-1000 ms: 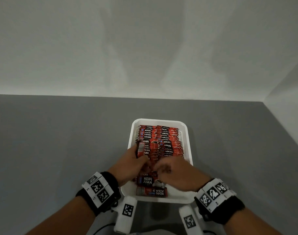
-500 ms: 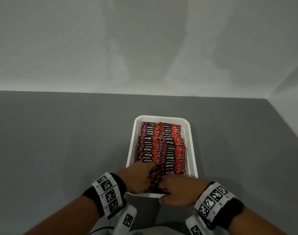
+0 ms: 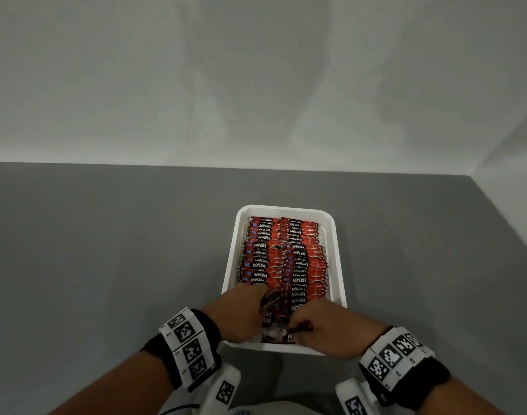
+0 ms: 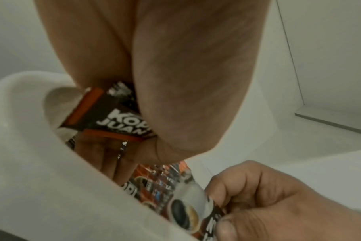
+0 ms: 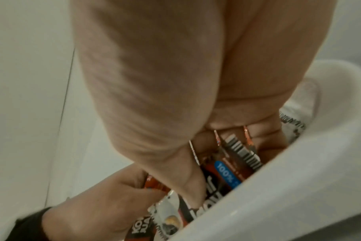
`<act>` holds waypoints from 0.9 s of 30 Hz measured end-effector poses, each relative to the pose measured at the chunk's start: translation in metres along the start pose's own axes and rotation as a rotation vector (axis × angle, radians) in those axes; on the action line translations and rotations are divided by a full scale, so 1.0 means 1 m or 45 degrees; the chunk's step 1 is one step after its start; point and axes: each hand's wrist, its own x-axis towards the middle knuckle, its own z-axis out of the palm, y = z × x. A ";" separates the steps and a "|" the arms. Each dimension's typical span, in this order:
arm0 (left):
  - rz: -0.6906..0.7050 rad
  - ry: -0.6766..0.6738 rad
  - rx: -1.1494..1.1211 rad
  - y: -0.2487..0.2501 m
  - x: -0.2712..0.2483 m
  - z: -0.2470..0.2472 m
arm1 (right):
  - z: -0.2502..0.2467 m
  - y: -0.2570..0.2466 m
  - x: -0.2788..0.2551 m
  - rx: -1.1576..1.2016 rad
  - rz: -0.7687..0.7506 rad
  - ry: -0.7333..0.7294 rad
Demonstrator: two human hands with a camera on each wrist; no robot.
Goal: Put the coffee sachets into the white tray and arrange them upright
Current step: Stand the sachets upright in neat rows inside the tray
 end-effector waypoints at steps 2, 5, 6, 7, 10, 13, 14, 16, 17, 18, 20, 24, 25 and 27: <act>-0.076 0.138 -0.116 0.000 0.000 -0.005 | -0.006 0.005 -0.001 0.036 0.025 0.141; -0.177 0.276 -0.458 -0.001 0.002 -0.014 | -0.021 0.009 -0.001 0.295 0.108 0.441; -0.202 0.305 -0.627 0.002 0.002 -0.017 | -0.025 0.008 -0.001 0.426 0.117 0.537; -0.230 0.321 -0.837 0.006 0.003 -0.020 | -0.029 0.005 -0.001 0.537 0.118 0.617; -0.236 0.347 -1.582 0.026 0.004 -0.028 | -0.039 -0.010 0.003 0.824 0.070 0.751; -0.076 0.247 -1.958 0.044 0.009 -0.033 | -0.041 -0.032 0.011 1.185 -0.052 0.818; -0.012 0.235 -2.007 0.053 0.008 -0.034 | -0.040 -0.039 0.013 1.247 -0.072 0.832; 0.060 0.258 -2.074 0.065 0.009 -0.037 | -0.039 -0.050 0.018 1.280 -0.063 0.870; 0.087 0.274 -2.070 0.070 0.010 -0.037 | -0.039 -0.054 0.019 1.250 -0.053 0.903; 0.108 0.312 -2.034 0.073 0.012 -0.036 | -0.039 -0.058 0.020 1.154 -0.044 0.940; 0.075 0.422 -1.968 0.073 0.015 -0.035 | -0.039 -0.059 0.021 0.753 -0.024 1.005; -0.057 0.485 -1.961 0.067 0.018 -0.040 | -0.048 -0.058 0.015 0.317 -0.129 1.082; -0.078 0.473 -1.944 0.067 0.018 -0.042 | -0.052 -0.055 0.014 0.275 -0.198 1.009; -0.089 0.411 -1.899 0.069 0.018 -0.046 | -0.058 -0.049 0.014 0.110 -0.289 0.734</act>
